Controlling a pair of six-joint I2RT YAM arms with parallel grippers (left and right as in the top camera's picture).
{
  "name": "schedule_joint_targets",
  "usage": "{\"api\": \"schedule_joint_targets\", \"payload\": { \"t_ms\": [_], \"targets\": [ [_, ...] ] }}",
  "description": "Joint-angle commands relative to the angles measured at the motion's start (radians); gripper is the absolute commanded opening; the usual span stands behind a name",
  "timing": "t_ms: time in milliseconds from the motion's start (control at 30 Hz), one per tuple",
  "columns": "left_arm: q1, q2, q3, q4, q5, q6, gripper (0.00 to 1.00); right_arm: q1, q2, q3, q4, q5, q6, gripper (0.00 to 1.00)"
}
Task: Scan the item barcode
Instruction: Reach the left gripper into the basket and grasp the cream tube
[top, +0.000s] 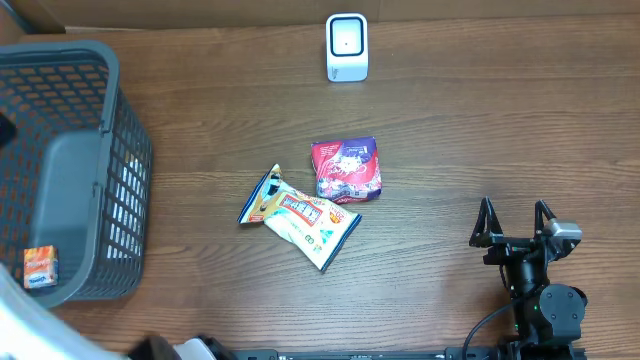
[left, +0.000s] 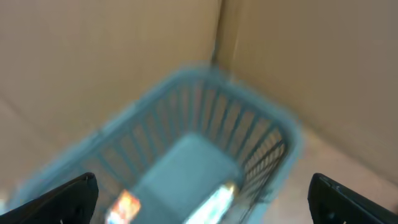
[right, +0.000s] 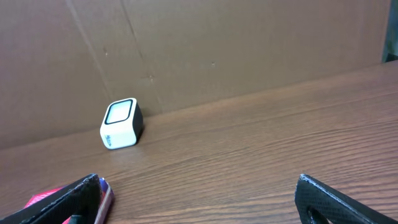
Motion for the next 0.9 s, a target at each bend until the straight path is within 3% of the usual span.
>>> {"api": "schedule_joint_targets", "payload": {
  "t_ms": [0, 167, 333, 467, 733, 867],
  "targets": [
    [0.101, 0.179, -0.152, 0.006, 0.174, 0.011, 1.00, -0.003, -0.010, -0.010, 0.007, -0.001, -0.001, 1.00],
    [0.126, 0.337, -0.278, 0.045, 0.182, 0.065, 1.00, -0.003, -0.010, -0.010, 0.007, -0.002, -0.001, 1.00],
    [0.068, 0.446, -0.334, 0.038, 0.288, 0.273, 1.00, -0.003, -0.010, -0.010, 0.007, -0.002, -0.001, 1.00],
    [-0.014, 0.495, -0.381, 0.037, 0.276, 0.383, 1.00, -0.003, -0.010, -0.010, 0.007, -0.002, -0.001, 1.00],
    [-0.156, 0.583, -0.468, 0.115, 0.064, 0.389, 1.00, -0.003, -0.010, -0.010, 0.007, -0.001, -0.001, 1.00],
    [-0.182, 0.626, -0.469, 0.132, 0.040, 0.389, 1.00, -0.003, -0.010, -0.010, 0.007, -0.001, -0.001, 1.00]
  ]
}}
